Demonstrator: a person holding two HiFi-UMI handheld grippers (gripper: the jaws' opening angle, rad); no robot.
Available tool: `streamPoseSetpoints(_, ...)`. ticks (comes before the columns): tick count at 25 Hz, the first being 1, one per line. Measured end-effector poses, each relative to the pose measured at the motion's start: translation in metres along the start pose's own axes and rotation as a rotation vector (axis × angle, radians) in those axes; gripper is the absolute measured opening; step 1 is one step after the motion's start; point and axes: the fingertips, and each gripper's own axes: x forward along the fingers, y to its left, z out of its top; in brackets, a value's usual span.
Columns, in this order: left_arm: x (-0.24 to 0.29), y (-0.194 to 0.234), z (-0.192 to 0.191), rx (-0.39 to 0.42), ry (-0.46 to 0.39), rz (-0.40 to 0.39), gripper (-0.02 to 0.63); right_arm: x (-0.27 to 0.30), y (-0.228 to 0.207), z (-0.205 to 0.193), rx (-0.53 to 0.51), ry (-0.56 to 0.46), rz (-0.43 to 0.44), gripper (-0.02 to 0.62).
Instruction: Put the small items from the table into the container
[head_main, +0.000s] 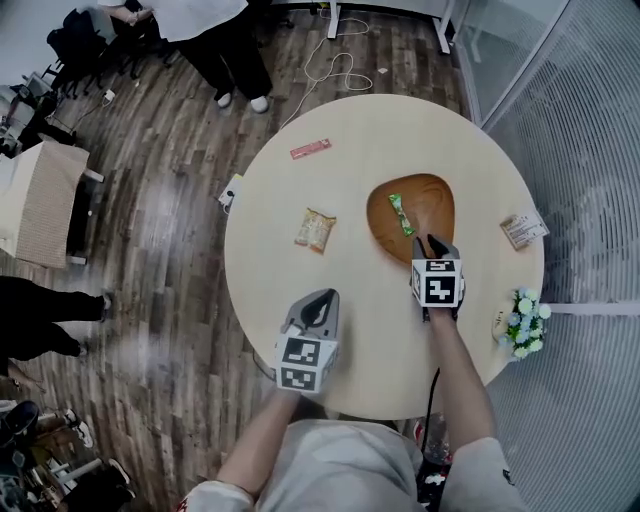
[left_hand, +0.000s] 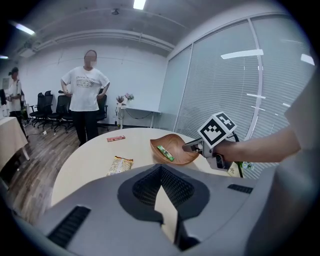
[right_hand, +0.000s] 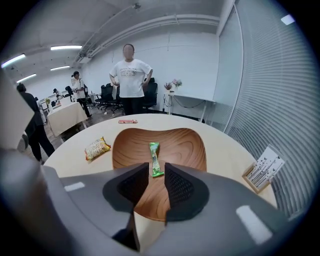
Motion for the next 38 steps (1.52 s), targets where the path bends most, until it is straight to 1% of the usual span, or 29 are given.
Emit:
streamPoseSetpoints(2, 0.001, -0.001, -0.004, 0.009, 0.006, -0.001, 0.006, -0.012, 0.003, 0.002, -0.002, -0.041, -0.001, 0.09)
streamPoseSetpoints(6, 0.004, -0.003, -0.004, 0.013, -0.006, -0.002, 0.006, -0.041, 0.018, 0.004, 0.008, -0.123, 0.01, 0.033)
streamPoseSetpoints(9, 0.006, -0.004, -0.006, 0.02, -0.004, -0.002, 0.006, -0.062, 0.031, -0.002, 0.045, -0.165, 0.027, 0.006)
streamPoseSetpoints(11, 0.006, -0.006, -0.005, 0.024, -0.008, -0.001, 0.006, -0.074, 0.043, -0.014, 0.082, -0.182, 0.047, 0.003)
streamPoseSetpoints(13, 0.005, -0.009, -0.005, 0.034, -0.004, -0.003, 0.006, -0.085, 0.06, -0.033, 0.115, -0.182, 0.07, 0.003)
streamPoseSetpoints(16, 0.004, -0.011, -0.005, 0.054, 0.007, -0.007, 0.006, -0.093, 0.087, -0.056, 0.147, -0.151, 0.102, 0.003)
streamPoseSetpoints(21, 0.006, -0.011, -0.003, 0.076, 0.003, -0.027, 0.006, -0.1, 0.117, -0.074, 0.14, -0.118, 0.131, 0.003)
streamPoseSetpoints(26, 0.01, 0.0, 0.002, 0.078, -0.009, -0.069, 0.006, -0.1, 0.134, -0.065, 0.135, -0.121, 0.11, 0.003)
streamPoseSetpoints(30, 0.011, 0.018, 0.004, 0.106, 0.008, -0.123, 0.006, -0.093, 0.149, -0.046, 0.148, -0.131, 0.071, 0.003)
streamPoseSetpoints(34, 0.013, 0.047, 0.01, 0.133, 0.028, -0.175, 0.006, -0.081, 0.168, -0.025, 0.179, -0.13, 0.027, 0.003)
streamPoseSetpoints(38, 0.016, 0.086, 0.02, 0.142, 0.041, -0.196, 0.006, -0.062, 0.192, -0.005, 0.209, -0.13, -0.002, 0.003)
